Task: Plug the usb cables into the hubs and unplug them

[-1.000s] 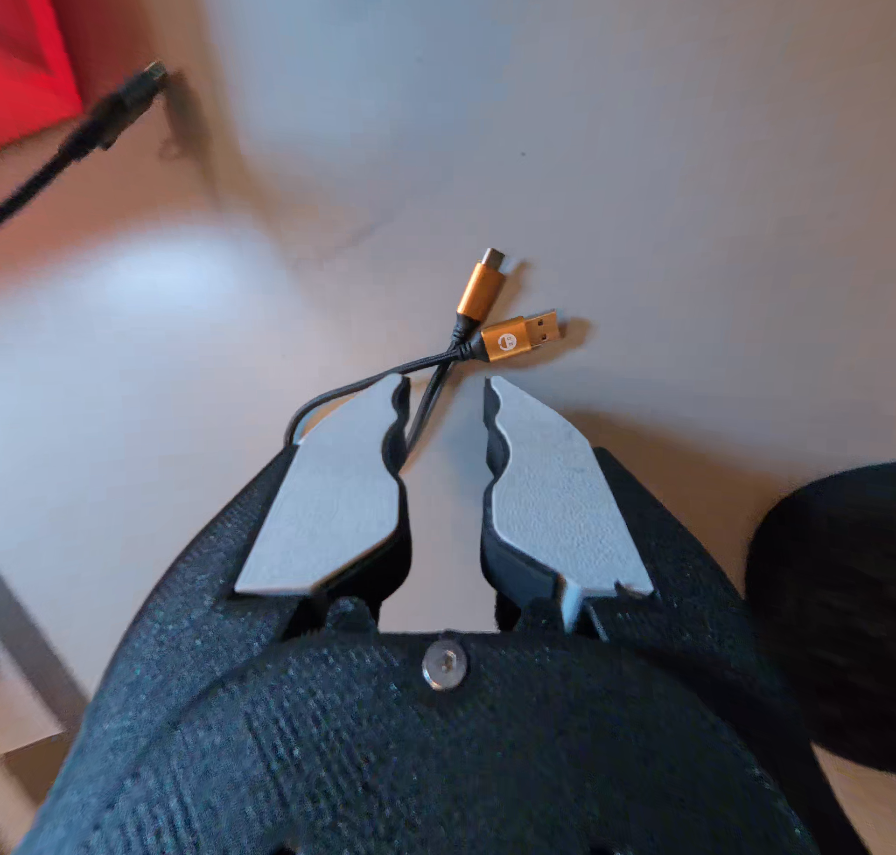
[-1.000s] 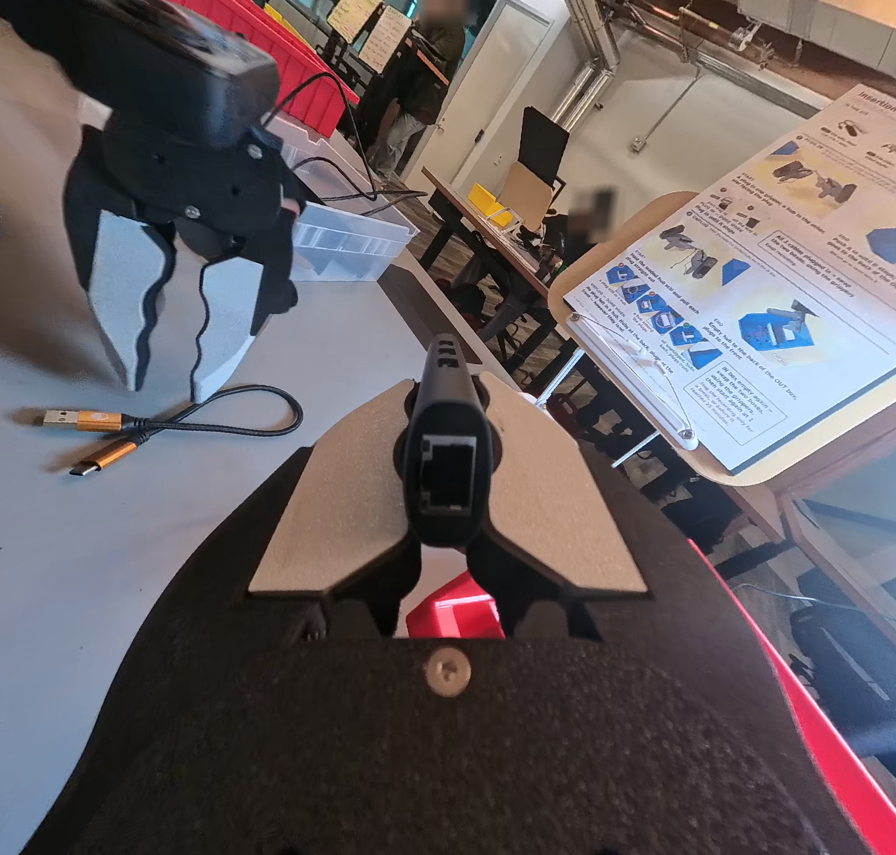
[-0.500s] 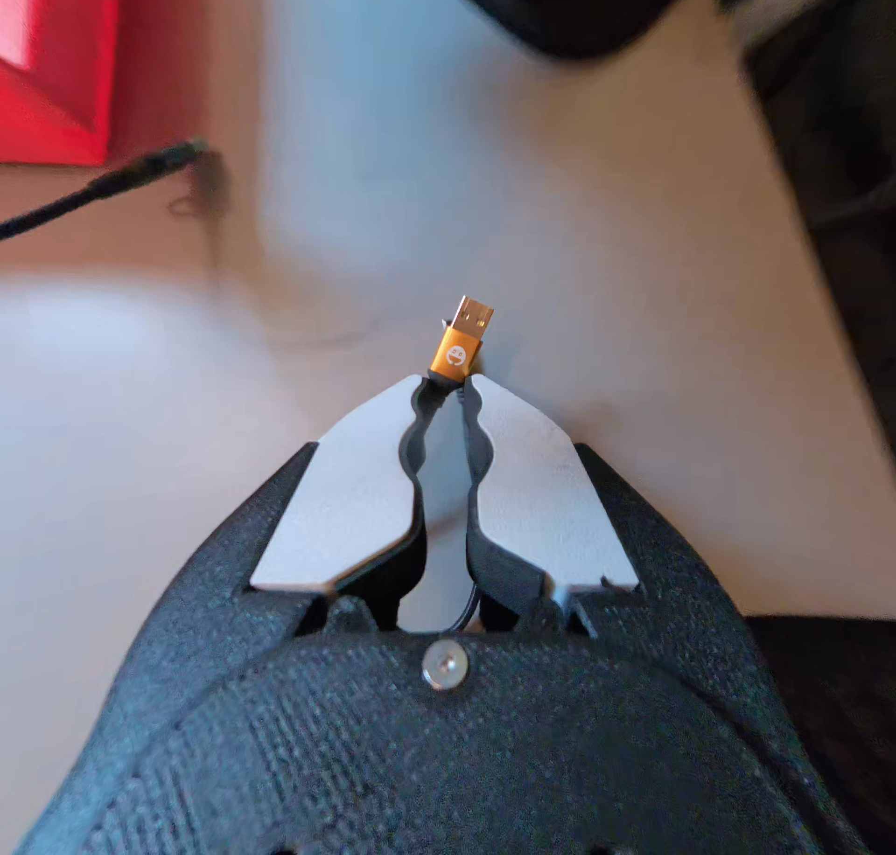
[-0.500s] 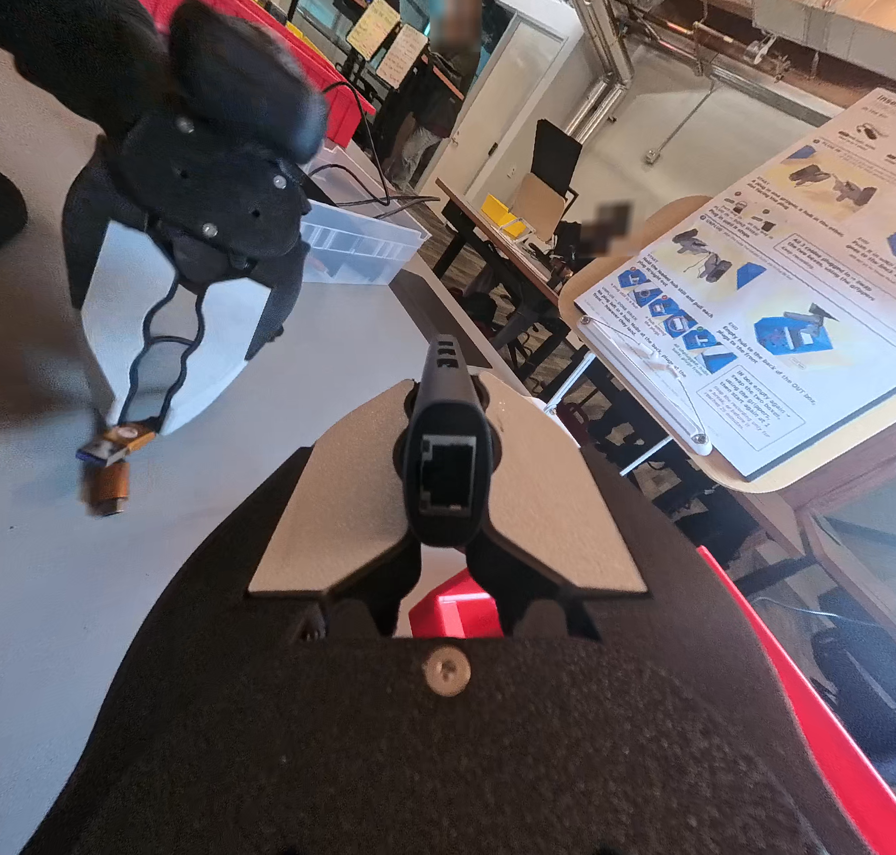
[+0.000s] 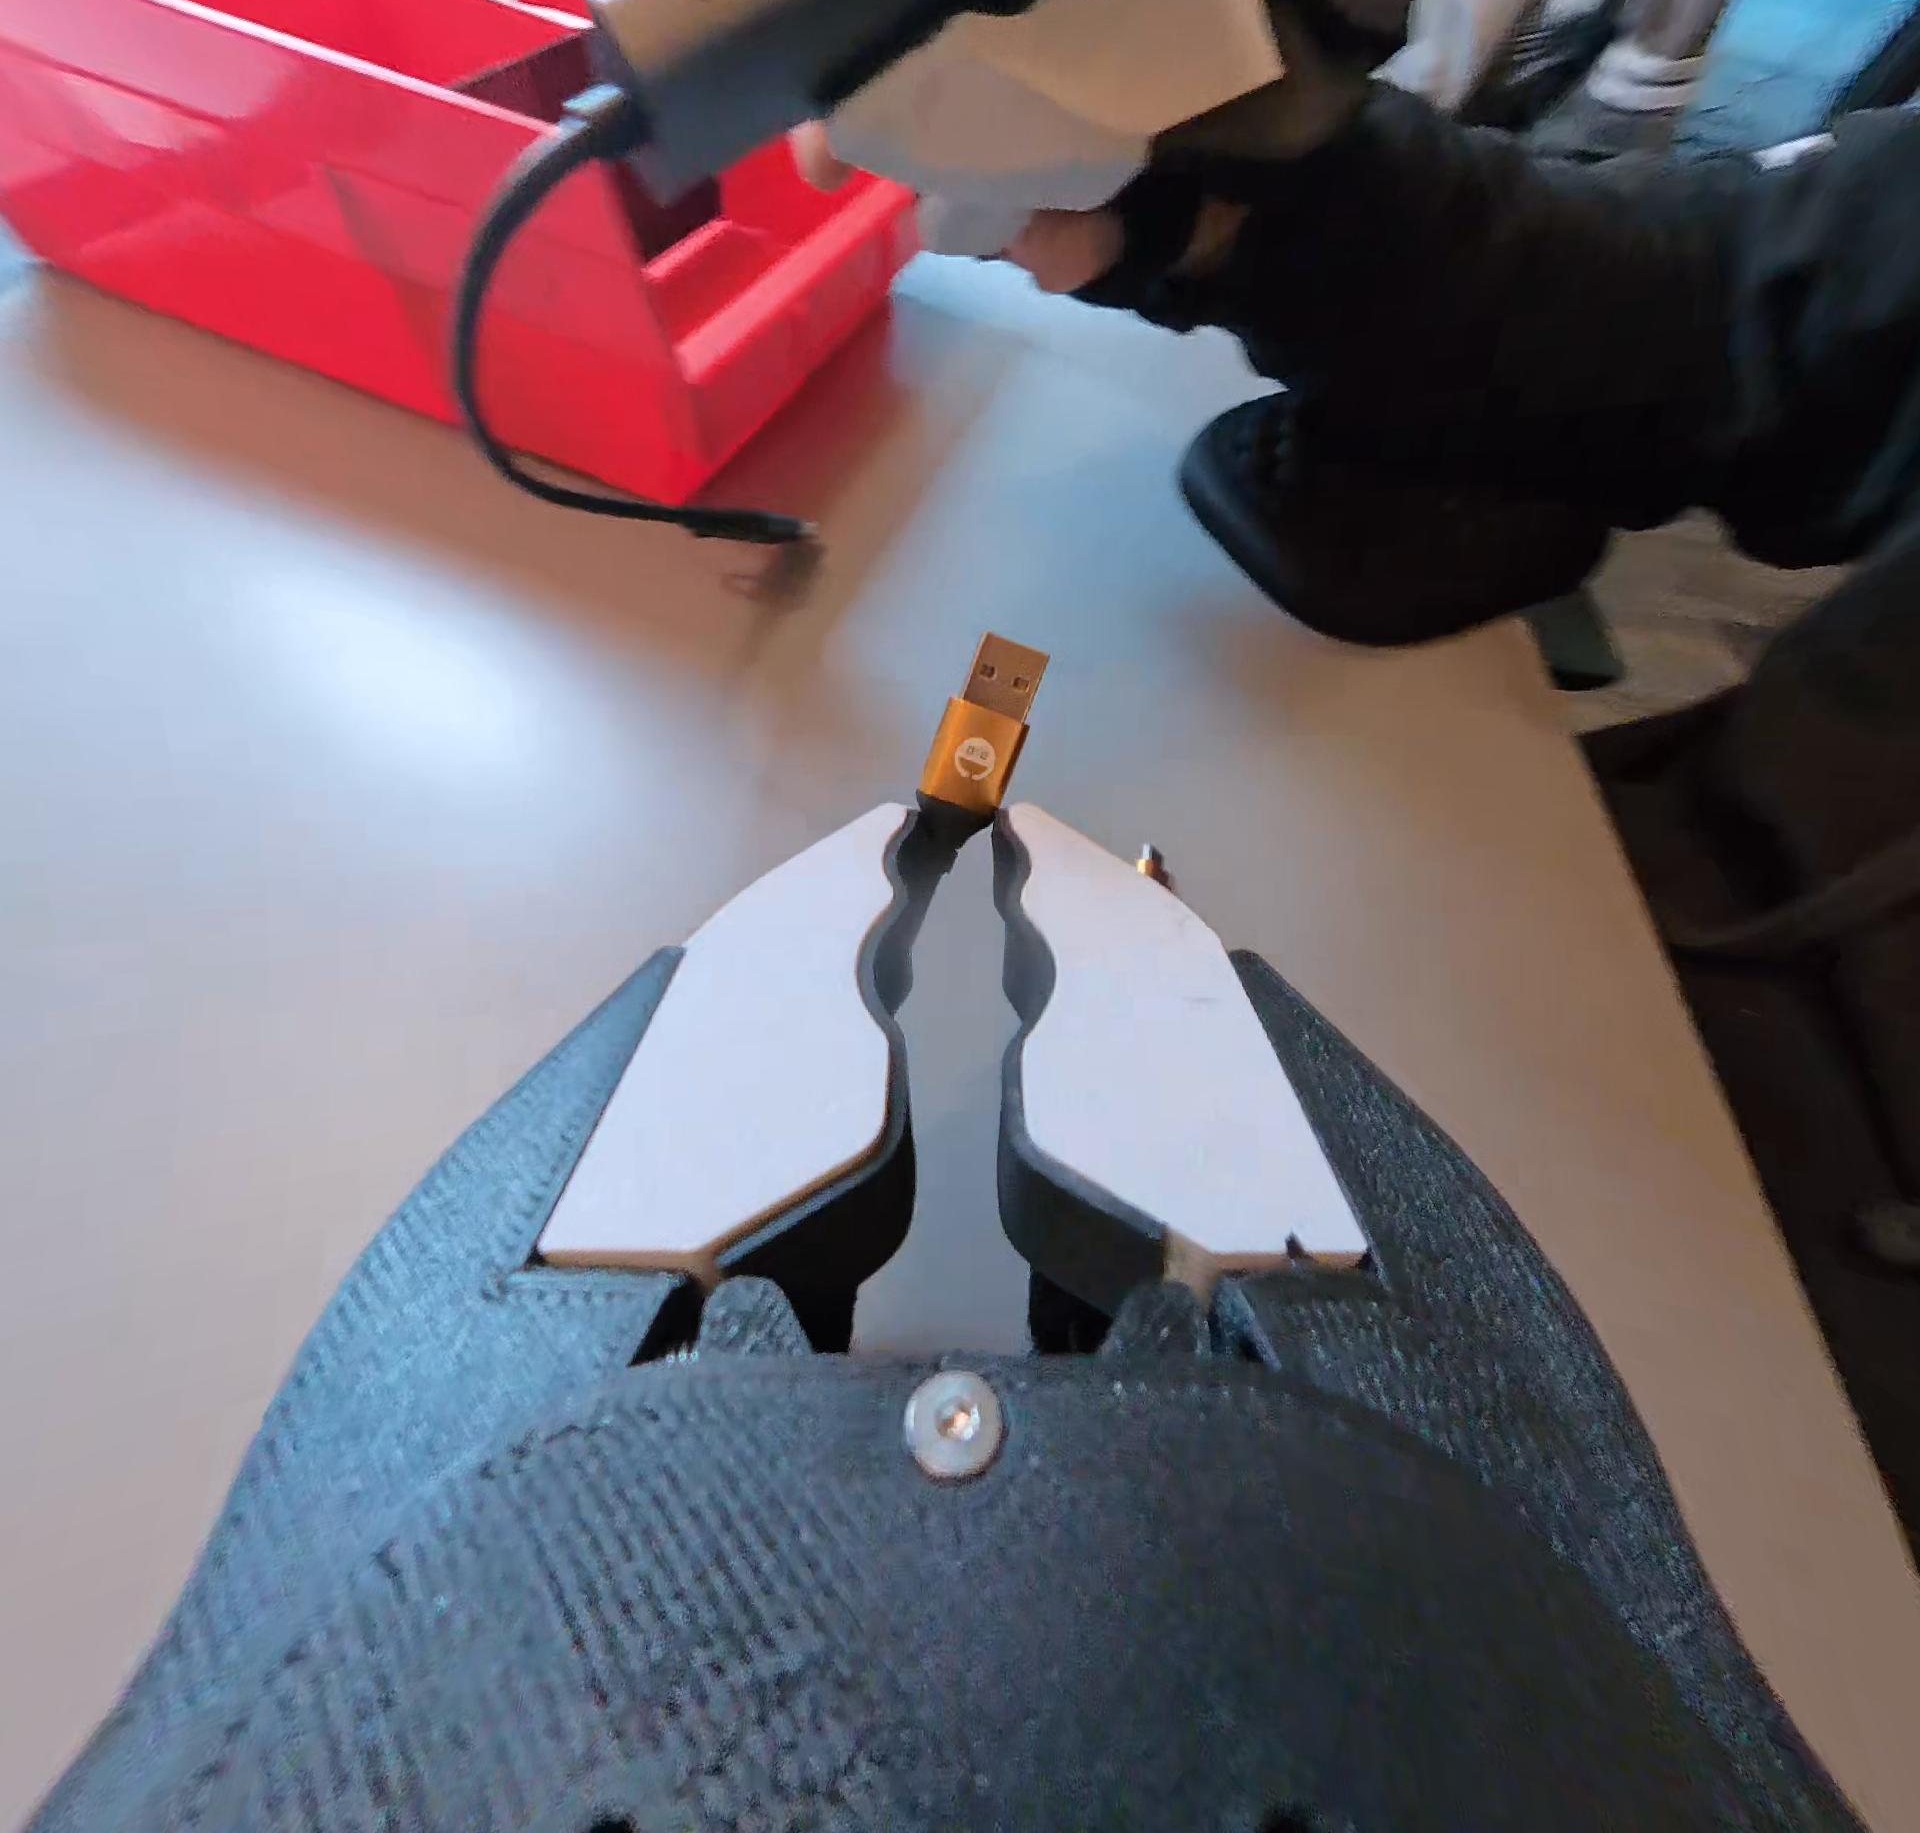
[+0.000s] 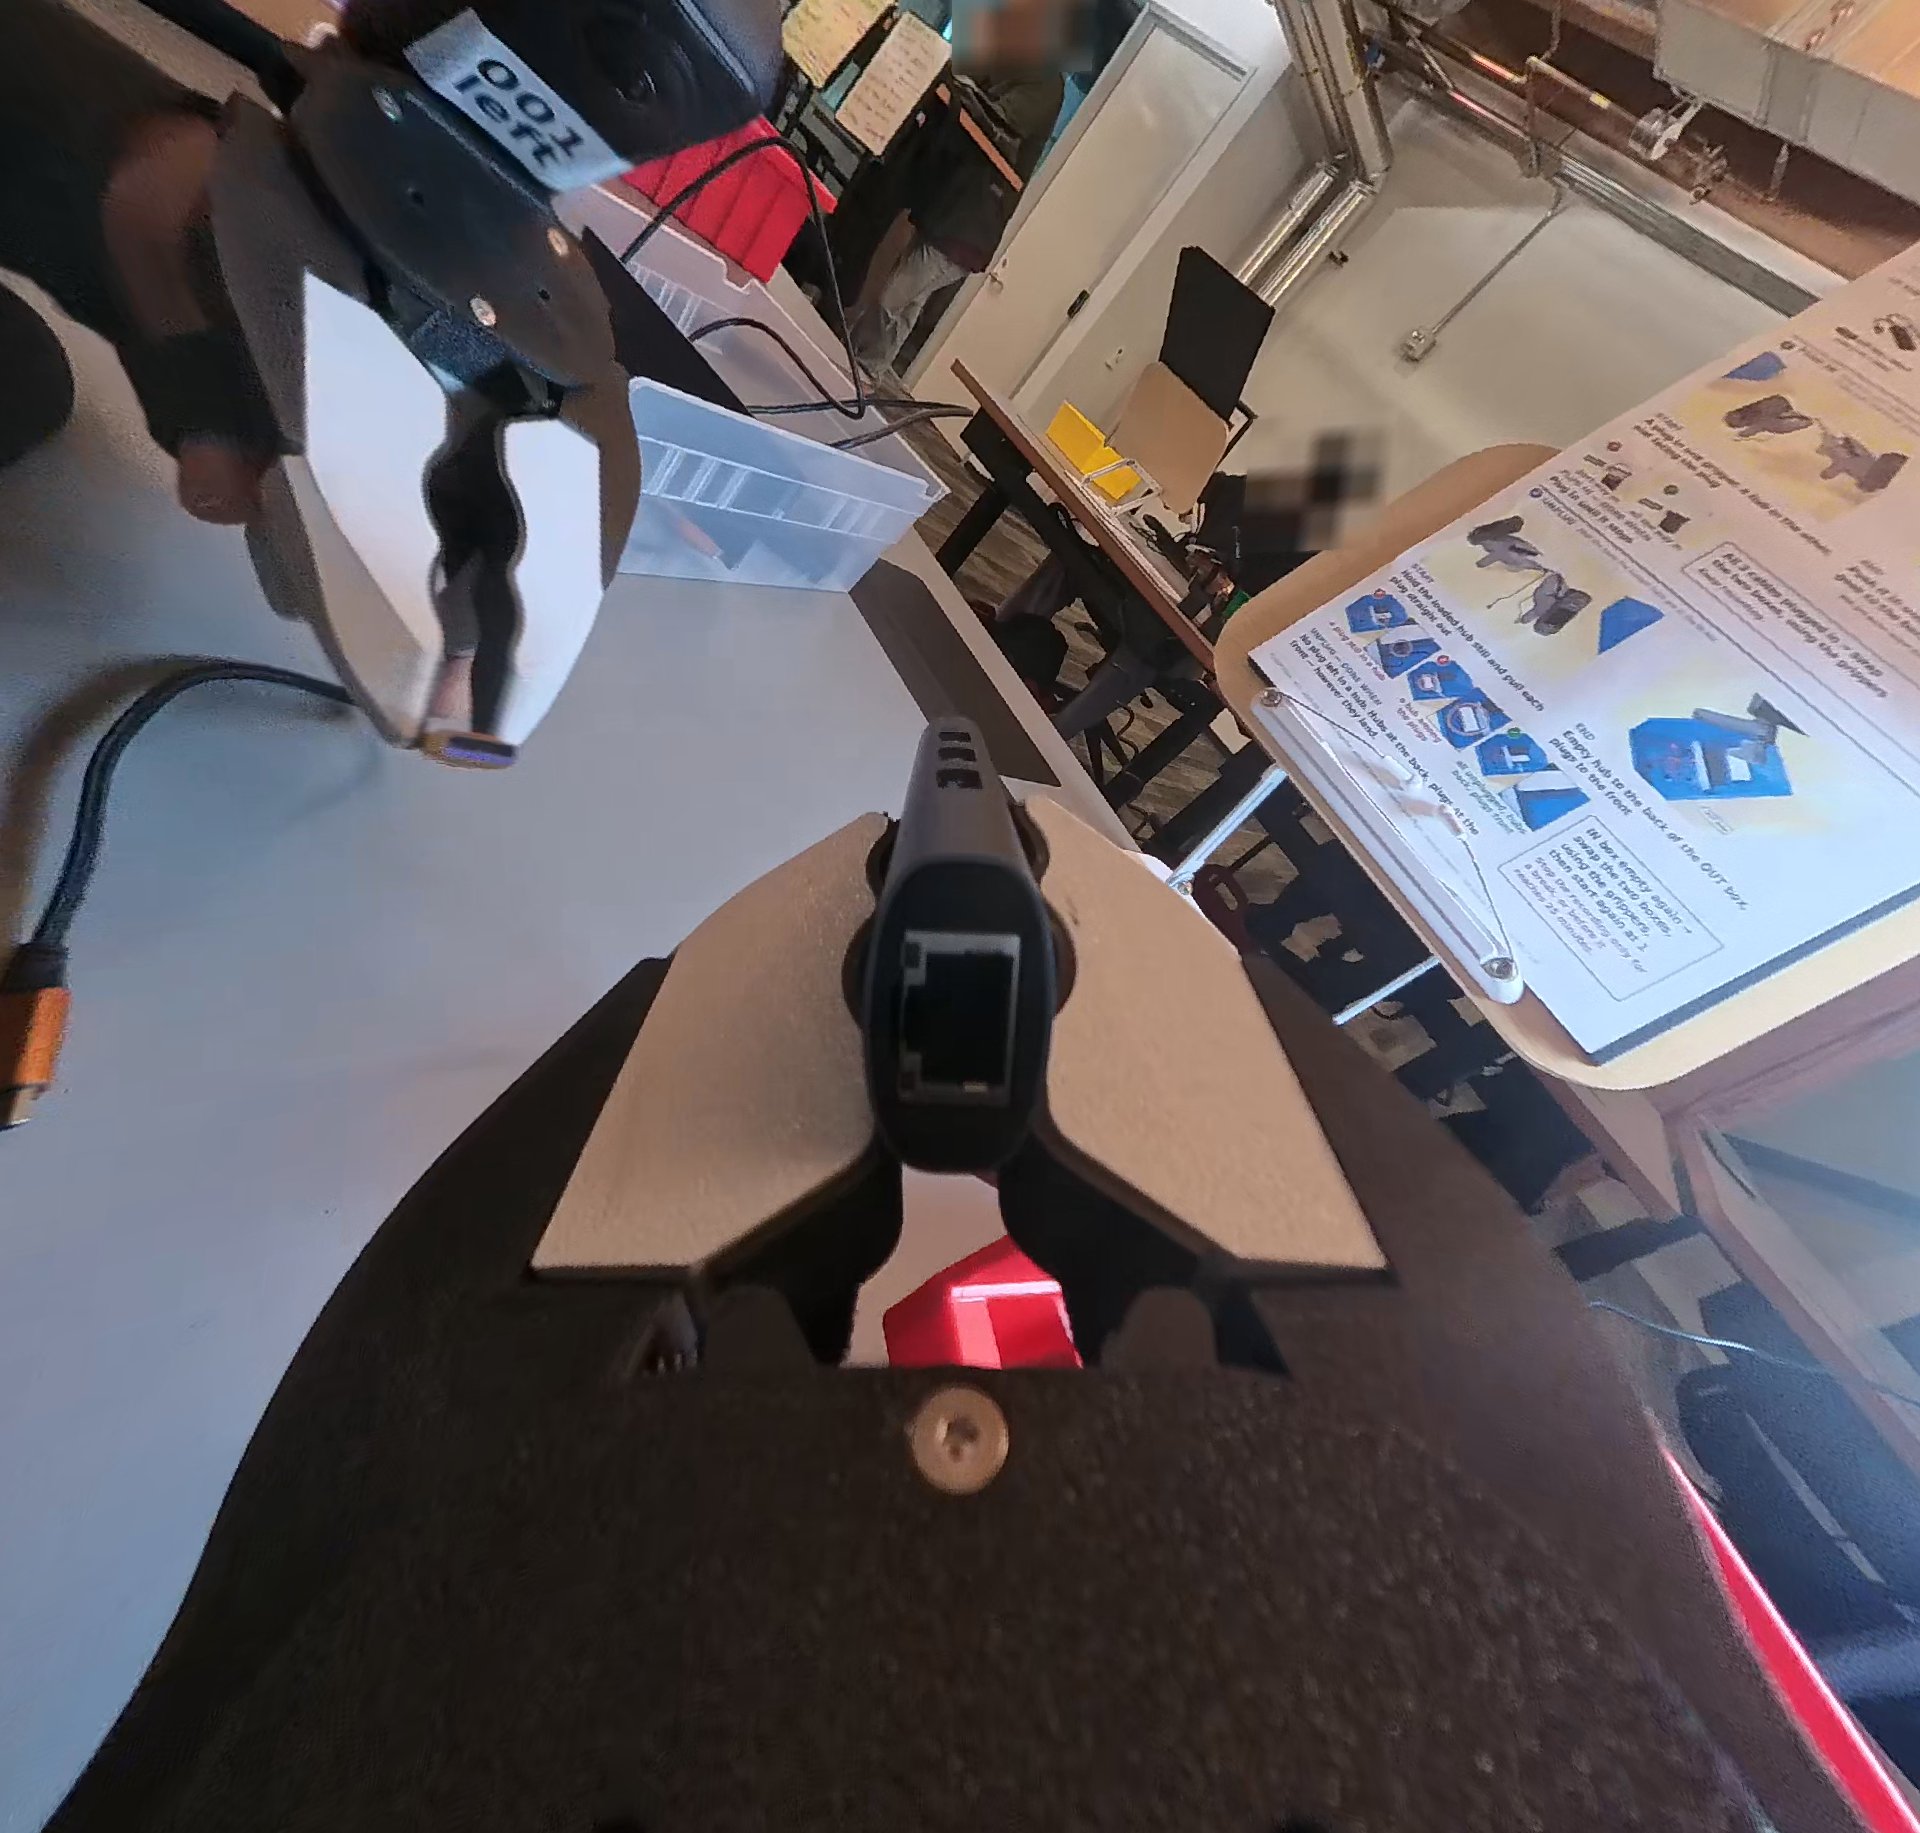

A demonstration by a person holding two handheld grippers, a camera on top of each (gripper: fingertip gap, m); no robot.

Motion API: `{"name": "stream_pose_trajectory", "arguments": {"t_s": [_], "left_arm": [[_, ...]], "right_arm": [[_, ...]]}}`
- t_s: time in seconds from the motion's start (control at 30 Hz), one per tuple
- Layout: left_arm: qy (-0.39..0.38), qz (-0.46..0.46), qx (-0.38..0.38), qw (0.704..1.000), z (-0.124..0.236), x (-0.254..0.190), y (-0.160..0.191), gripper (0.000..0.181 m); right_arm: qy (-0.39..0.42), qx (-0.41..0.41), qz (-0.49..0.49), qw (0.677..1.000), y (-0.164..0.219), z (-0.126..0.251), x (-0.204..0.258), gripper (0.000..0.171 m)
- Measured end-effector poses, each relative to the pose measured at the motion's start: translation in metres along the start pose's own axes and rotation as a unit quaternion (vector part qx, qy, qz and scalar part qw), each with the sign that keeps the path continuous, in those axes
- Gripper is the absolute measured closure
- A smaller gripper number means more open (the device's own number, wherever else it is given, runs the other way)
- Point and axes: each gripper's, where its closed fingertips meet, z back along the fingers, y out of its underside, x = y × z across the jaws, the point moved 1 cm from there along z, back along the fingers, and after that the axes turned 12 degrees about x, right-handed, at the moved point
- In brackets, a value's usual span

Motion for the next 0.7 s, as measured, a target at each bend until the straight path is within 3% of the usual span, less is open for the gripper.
{"name": "stream_pose_trajectory", "arguments": {"t_s": [0.13, 0.23, 0.3, 0.37, 0.5, 0.7], "left_arm": [[-0.186, -0.001, 0.017, 0.982, 0.036, 0.051, -0.015, 0.169], [-0.349, -0.04, 0.031, 0.936, 0.079, 0.076, -0.035, 0.169], [-0.38, -0.061, 0.05, 0.922, 0.085, 0.066, -0.038, 0.169], [-0.319, -0.076, 0.087, 0.941, 0.064, 0.037, -0.024, 0.174], [-0.176, -0.087, 0.168, 0.966, 0.023, -0.013, 0.022, 0.158], [-0.111, -0.111, 0.246, 0.956, 0.008, -0.005, 0.045, 0.155]], "right_arm": [[0.008, 0.008, -0.003, 1.0, 0.003, -0.003, -0.002, 0.153], [0.015, 0.012, -0.003, 1.0, 0.004, -0.002, -0.004, 0.153], [0.019, 0.012, -0.004, 1.0, 0.003, -0.001, -0.005, 0.153], [0.021, 0.011, -0.005, 1.0, 0.002, 0.001, -0.006, 0.154], [0.019, 0.006, -0.011, 1.0, 0.001, 0.001, -0.008, 0.153], [0.012, 0.009, -0.011, 1.0, 0.002, -0.003, -0.005, 0.153]]}}
